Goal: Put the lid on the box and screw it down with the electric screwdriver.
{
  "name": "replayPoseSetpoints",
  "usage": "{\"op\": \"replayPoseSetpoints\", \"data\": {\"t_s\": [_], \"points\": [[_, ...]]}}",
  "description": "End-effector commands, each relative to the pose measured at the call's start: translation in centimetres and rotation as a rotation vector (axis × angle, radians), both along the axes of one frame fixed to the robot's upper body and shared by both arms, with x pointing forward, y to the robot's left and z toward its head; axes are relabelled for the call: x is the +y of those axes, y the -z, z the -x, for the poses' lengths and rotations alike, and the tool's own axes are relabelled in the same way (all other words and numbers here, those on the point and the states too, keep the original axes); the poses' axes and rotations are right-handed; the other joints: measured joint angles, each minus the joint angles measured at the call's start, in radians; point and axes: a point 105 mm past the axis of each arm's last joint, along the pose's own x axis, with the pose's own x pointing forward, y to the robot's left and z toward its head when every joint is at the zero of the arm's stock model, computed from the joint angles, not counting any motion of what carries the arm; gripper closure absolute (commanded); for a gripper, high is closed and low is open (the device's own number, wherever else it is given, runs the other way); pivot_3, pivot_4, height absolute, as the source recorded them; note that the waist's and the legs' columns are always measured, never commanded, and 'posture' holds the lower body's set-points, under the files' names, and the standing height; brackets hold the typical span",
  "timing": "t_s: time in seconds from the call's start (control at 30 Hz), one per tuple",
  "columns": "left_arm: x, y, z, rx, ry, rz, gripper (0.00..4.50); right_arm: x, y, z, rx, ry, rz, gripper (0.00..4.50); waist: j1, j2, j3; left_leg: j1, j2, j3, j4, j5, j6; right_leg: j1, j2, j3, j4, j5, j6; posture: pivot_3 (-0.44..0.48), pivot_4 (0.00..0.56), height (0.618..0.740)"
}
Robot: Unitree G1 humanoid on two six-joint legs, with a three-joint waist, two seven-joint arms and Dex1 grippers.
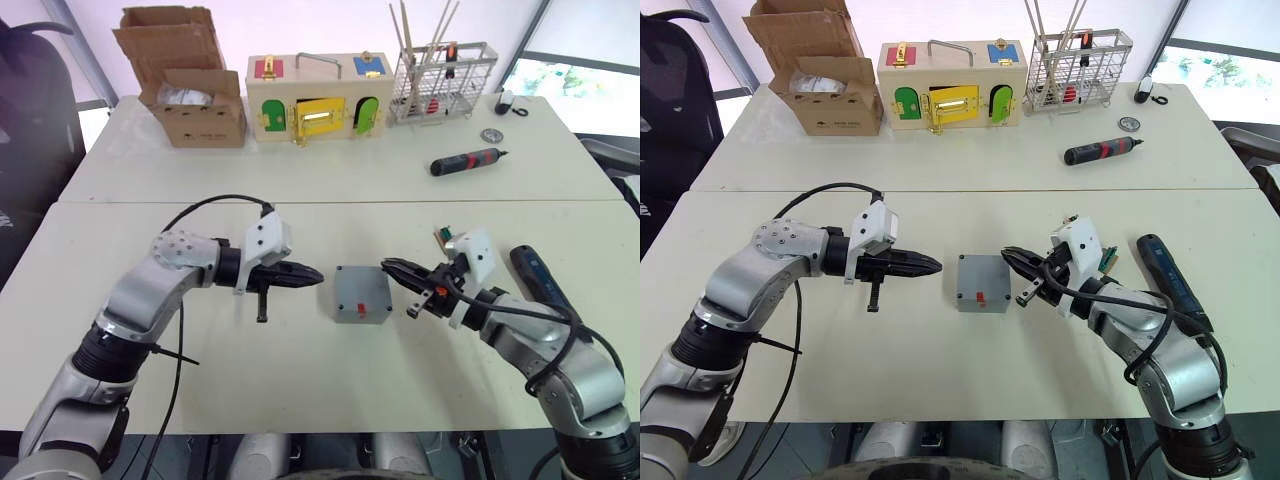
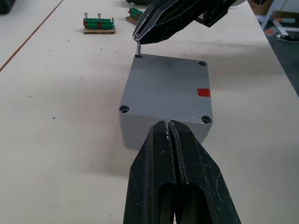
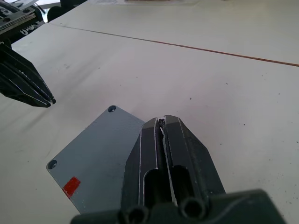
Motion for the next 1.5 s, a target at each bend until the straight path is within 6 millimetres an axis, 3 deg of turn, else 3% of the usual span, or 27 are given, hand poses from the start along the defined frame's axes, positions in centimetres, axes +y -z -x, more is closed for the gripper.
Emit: {"op": "replayPoseSetpoints", "data": {"t_s": [0.03,0.6,0.7,0.87,0.97,1.07,1.2,1.37,1.5], "points": [[-0.3,-0.9,0.3,-0.036,0.016,0.019,4.50,-0.2,-0.2,0.2,-0.015,-0.005,0.007,4.48,0.000,0.000,0.000,0.000,0.000,0.000,0.000,0.000,0.000,0.000,0.000,0.000,0.000,0.000,0.000,0.000,0.150,0.694],[-0.4,-0.9,0.1,-0.039,0.009,0.026,4.50,-0.3,0.0,-0.4,-0.021,0.004,0.015,4.48,0.000,0.000,0.000,0.000,0.000,0.000,0.000,0.000,0.000,0.000,0.000,0.000,0.000,0.000,0.000,0.000,0.150,0.694],[-0.4,-0.9,0.1,-0.036,0.008,0.027,4.50,-0.4,-0.1,-0.4,-0.030,0.005,0.022,3.60,0.000,0.000,0.000,0.000,0.000,0.000,0.000,0.000,0.000,0.000,0.000,0.000,0.000,0.000,0.000,0.000,0.150,0.694],[-0.5,-0.9,0.1,-0.034,0.010,0.031,4.50,-0.6,-0.6,-0.3,-0.038,0.004,0.022,1.14,0.000,0.000,0.000,0.000,0.000,0.000,0.000,0.000,0.000,0.000,0.000,0.000,0.000,0.000,0.000,0.000,0.150,0.694],[-0.6,-1.0,-0.1,-0.036,0.014,0.041,4.50,-1.2,-1.9,-0.3,-0.048,0.020,-0.006,0.16,0.001,0.000,0.000,0.000,0.000,0.000,0.000,0.000,0.000,0.000,0.000,0.000,0.000,0.000,0.000,0.000,0.150,0.694],[-1.1,-2.6,-0.5,-0.036,0.018,0.124,4.50,-3.0,-4.4,-0.3,-0.058,0.054,-0.046,0.16,0.002,0.000,0.000,0.000,0.000,0.000,0.000,0.000,0.000,0.000,0.000,0.000,0.000,0.000,0.000,0.000,0.150,0.694],[-2.5,-4.7,-1.5,-0.087,0.048,0.198,4.50,-9.2,-9.3,-1.8,-0.068,0.254,0.020,0.16,0.004,0.001,0.001,0.000,0.000,0.000,0.001,0.000,0.000,0.000,-0.001,0.000,0.000,0.000,0.000,0.000,0.150,0.694],[-4.8,-5.8,-0.9,-0.130,0.146,0.228,4.50,-14.8,-11.4,-1.4,0.082,0.378,0.200,0.07,0.001,0.000,0.000,-0.001,0.000,0.000,-0.001,0.000,0.000,0.000,-0.001,-0.001,-0.002,0.000,0.000,0.000,0.150,0.694],[-6.3,-5.6,0.5,-0.155,0.249,0.217,4.50,-17.0,-10.1,0.3,0.328,0.367,0.280,0.07,-0.001,0.001,0.001,-0.001,0.000,0.001,-0.001,0.000,0.000,0.000,-0.002,0.000,-0.002,0.000,0.000,0.000,0.150,0.694]]}}
